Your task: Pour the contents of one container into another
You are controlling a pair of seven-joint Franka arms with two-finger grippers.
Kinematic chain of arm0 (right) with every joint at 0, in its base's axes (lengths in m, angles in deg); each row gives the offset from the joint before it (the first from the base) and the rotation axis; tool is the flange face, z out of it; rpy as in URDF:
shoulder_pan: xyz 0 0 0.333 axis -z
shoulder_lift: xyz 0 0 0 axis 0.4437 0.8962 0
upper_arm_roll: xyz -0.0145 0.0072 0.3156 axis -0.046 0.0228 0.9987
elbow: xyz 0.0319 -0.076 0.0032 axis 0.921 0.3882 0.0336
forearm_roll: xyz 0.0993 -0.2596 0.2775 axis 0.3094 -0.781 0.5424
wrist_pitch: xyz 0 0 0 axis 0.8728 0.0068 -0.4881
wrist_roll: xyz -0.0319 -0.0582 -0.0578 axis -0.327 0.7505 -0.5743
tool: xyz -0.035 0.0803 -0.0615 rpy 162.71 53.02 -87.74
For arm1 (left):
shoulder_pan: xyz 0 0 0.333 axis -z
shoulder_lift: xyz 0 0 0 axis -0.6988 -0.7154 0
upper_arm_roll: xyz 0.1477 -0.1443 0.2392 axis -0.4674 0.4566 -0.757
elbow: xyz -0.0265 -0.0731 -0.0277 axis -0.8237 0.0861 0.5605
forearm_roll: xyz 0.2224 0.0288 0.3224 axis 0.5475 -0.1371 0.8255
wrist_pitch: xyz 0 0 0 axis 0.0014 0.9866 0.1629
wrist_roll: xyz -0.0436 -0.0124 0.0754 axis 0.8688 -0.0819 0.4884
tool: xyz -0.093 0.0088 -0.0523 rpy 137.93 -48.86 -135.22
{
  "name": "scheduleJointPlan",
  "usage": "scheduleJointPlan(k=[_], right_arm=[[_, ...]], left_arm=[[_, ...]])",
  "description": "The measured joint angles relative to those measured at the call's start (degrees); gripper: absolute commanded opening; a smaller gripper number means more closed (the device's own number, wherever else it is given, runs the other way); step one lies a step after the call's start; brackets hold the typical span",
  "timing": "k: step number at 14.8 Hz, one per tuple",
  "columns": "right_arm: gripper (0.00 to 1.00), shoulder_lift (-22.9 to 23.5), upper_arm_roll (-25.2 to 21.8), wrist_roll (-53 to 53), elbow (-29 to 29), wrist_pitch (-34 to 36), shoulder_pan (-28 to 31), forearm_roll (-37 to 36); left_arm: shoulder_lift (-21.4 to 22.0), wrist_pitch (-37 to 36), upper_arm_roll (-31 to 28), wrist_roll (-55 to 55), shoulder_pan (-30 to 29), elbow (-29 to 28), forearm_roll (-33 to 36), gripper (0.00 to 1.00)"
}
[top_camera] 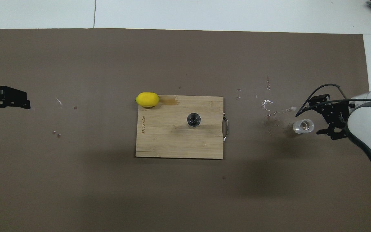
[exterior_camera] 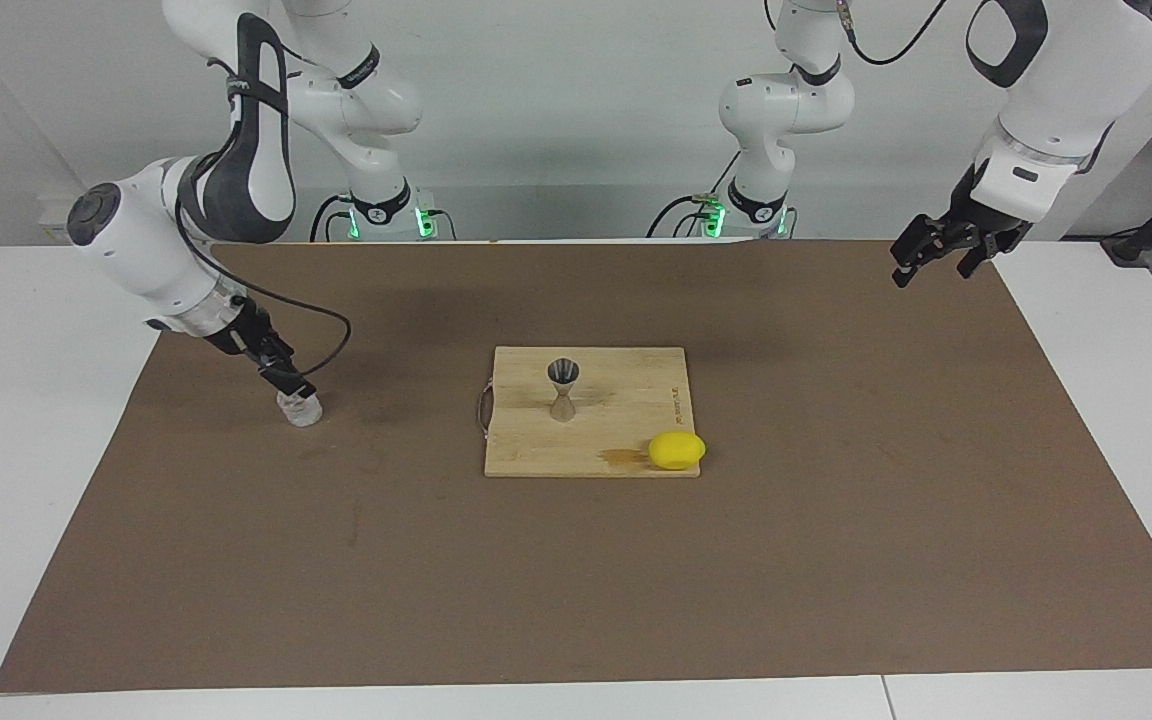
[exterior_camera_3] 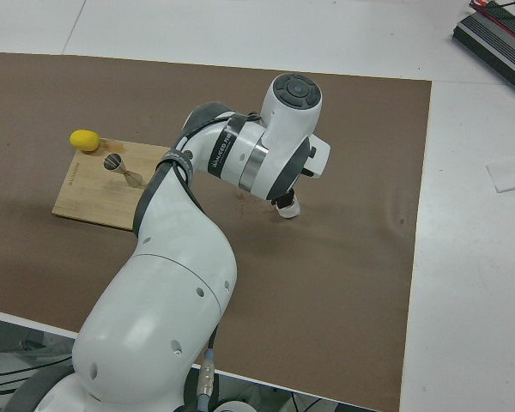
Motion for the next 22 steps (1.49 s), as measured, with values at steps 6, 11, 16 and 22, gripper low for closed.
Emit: scheduleJointPlan(k=[6, 11, 16, 22], right_arm=[[1.0, -3.2, 0.9, -5.0, -1.6, 0.3, -5.4, -1.4], [1.0, -3.2, 1.4, -8.0, -6.6, 2.2, -12.1, -13.8], [1.0, -3.1, 1.2, -13.9, -13.6, 6.9, -12.6, -18.2], [1.0, -3.1, 0.6, -22.0, -22.2, 14.1, -7.8, -18.4]], left_arm=[[0.0, 0.0, 0.0, 0.0, 0.0, 0.0, 0.0, 1.0], [0.0, 0.0, 0.0, 0.0, 0.0, 0.0, 0.0, 1.0], [0.0, 0.0, 0.0, 0.0, 0.0, 0.0, 0.0, 1.0], [0.0, 0.0, 0.0, 0.0, 0.0, 0.0, 0.0, 1.0]])
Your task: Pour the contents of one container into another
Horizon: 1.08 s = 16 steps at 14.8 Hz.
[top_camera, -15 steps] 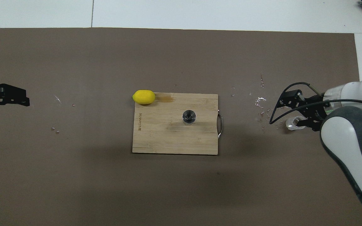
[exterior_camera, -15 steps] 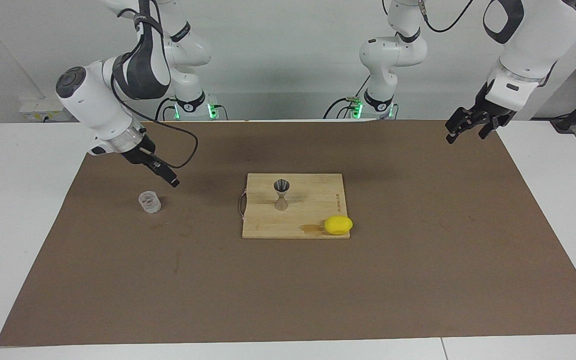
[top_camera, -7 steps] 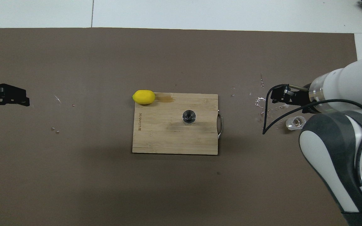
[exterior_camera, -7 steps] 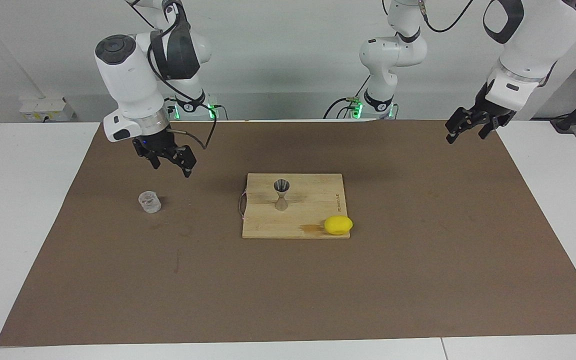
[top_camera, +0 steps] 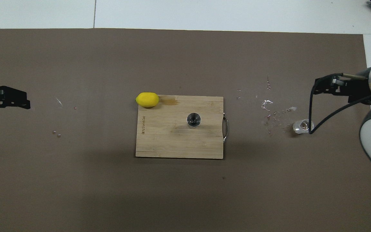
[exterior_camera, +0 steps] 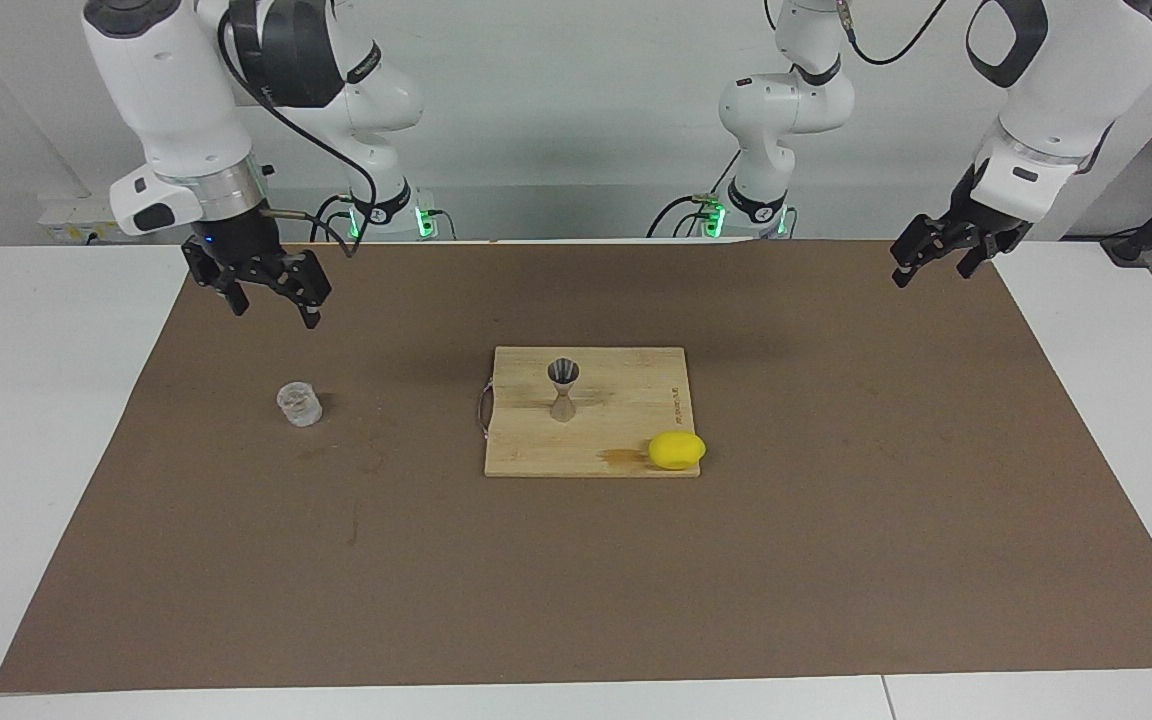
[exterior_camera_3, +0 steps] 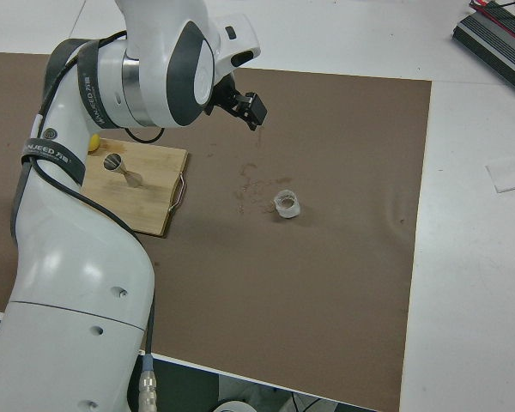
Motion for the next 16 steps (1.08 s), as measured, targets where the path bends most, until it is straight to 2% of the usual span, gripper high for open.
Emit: scheduleJointPlan(k=[7, 16], right_arm=[[1.0, 0.1, 0.4, -1.0, -2.8, 7.2, 1.0, 0.0], [1.0, 1.8, 0.8, -2.9, -3.5, 6.8, 0.4, 0.8]], left_arm=[[0.0, 0.0, 0.0, 0.0, 0.0, 0.0, 0.0, 1.0], [0.0, 0.0, 0.0, 0.0, 0.0, 0.0, 0.0, 1.0]])
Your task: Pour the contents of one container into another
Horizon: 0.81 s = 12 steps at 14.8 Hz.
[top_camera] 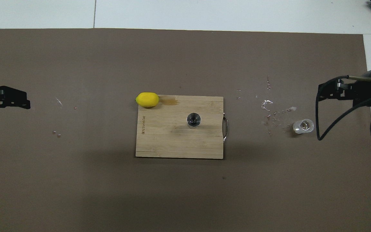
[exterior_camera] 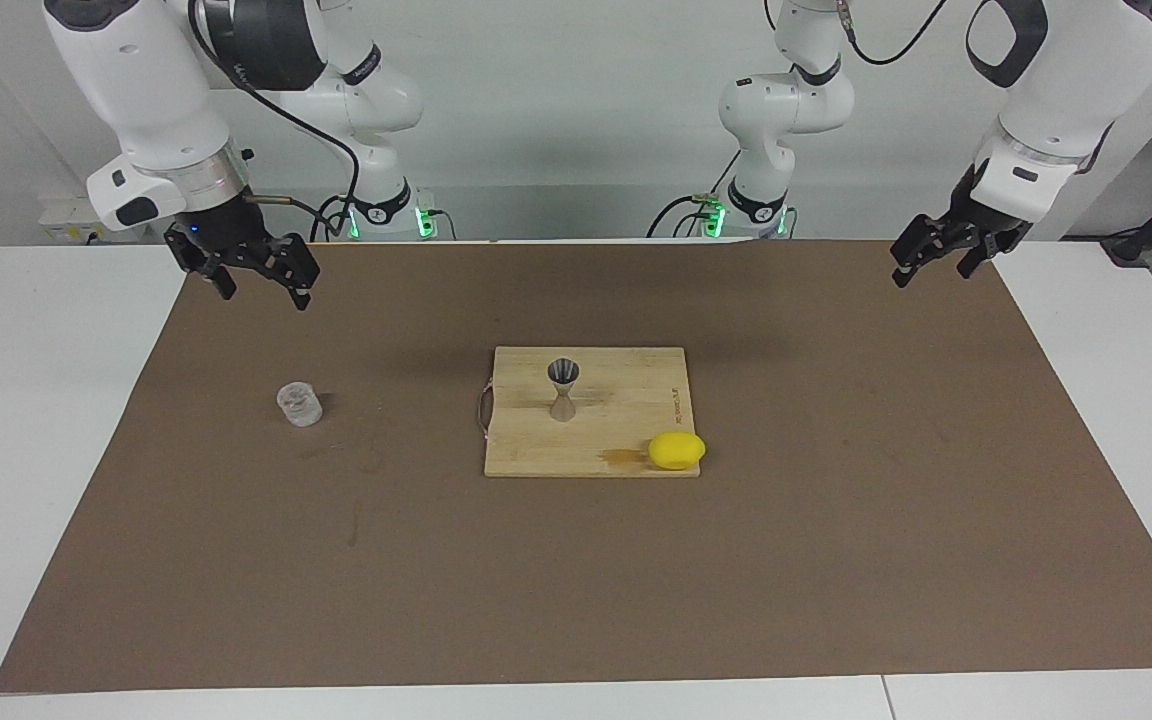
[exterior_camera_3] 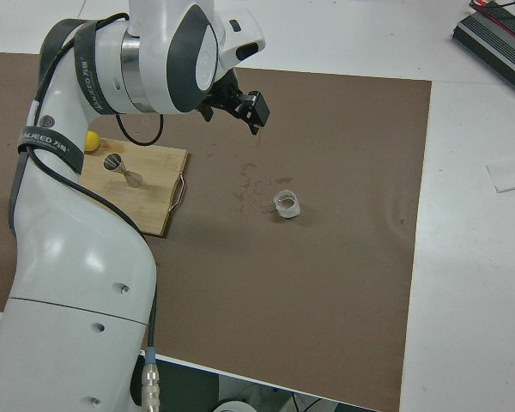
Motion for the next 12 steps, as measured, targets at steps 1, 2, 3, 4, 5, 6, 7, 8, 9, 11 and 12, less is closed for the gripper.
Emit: scheduleJointPlan(k=[1, 2, 3, 4, 5, 6, 7, 8, 9, 11, 12], right_arm=[[1.0, 0.0, 0.0, 0.0, 0.3, 0.0, 0.0, 0.0], [1.0, 0.0, 0.0, 0.0, 0.7, 0.1, 0.0, 0.1], [1.0, -0.3, 0.0, 0.0, 1.4, 0.1, -0.1, 0.1], [1.0, -0.5, 0.0, 0.0, 2.1, 0.1, -0.2, 0.1], [1.0, -0.7, 0.0, 0.0, 2.7, 0.1, -0.2, 0.1], [1.0, -0.9, 0.0, 0.0, 3.1, 0.1, -0.2, 0.1], [1.0, -1.1, 0.0, 0.0, 3.3, 0.1, -0.2, 0.1], [1.0, -1.2, 0.0, 0.0, 3.5, 0.1, -0.1, 0.1], [1.0, -1.2, 0.0, 0.0, 3.5, 0.1, -0.1, 0.1], [1.0, -1.3, 0.0, 0.0, 3.6, 0.1, -0.1, 0.1], [1.0, -1.3, 0.0, 0.0, 3.7, 0.1, -0.1, 0.1]], left_arm=[[0.0, 0.0, 0.0, 0.0, 0.0, 0.0, 0.0, 1.0], [0.0, 0.0, 0.0, 0.0, 0.0, 0.0, 0.0, 1.0], [0.0, 0.0, 0.0, 0.0, 0.0, 0.0, 0.0, 1.0], [0.0, 0.0, 0.0, 0.0, 0.0, 0.0, 0.0, 1.0], [0.0, 0.0, 0.0, 0.0, 0.0, 0.0, 0.0, 1.0], [0.0, 0.0, 0.0, 0.0, 0.0, 0.0, 0.0, 1.0], [0.0, 0.0, 0.0, 0.0, 0.0, 0.0, 0.0, 1.0], [0.0, 0.0, 0.0, 0.0, 0.0, 0.0, 0.0, 1.0], [0.0, 0.0, 0.0, 0.0, 0.0, 0.0, 0.0, 1.0], [0.0, 0.0, 0.0, 0.0, 0.0, 0.0, 0.0, 1.0], [0.0, 0.0, 0.0, 0.0, 0.0, 0.0, 0.0, 1.0]])
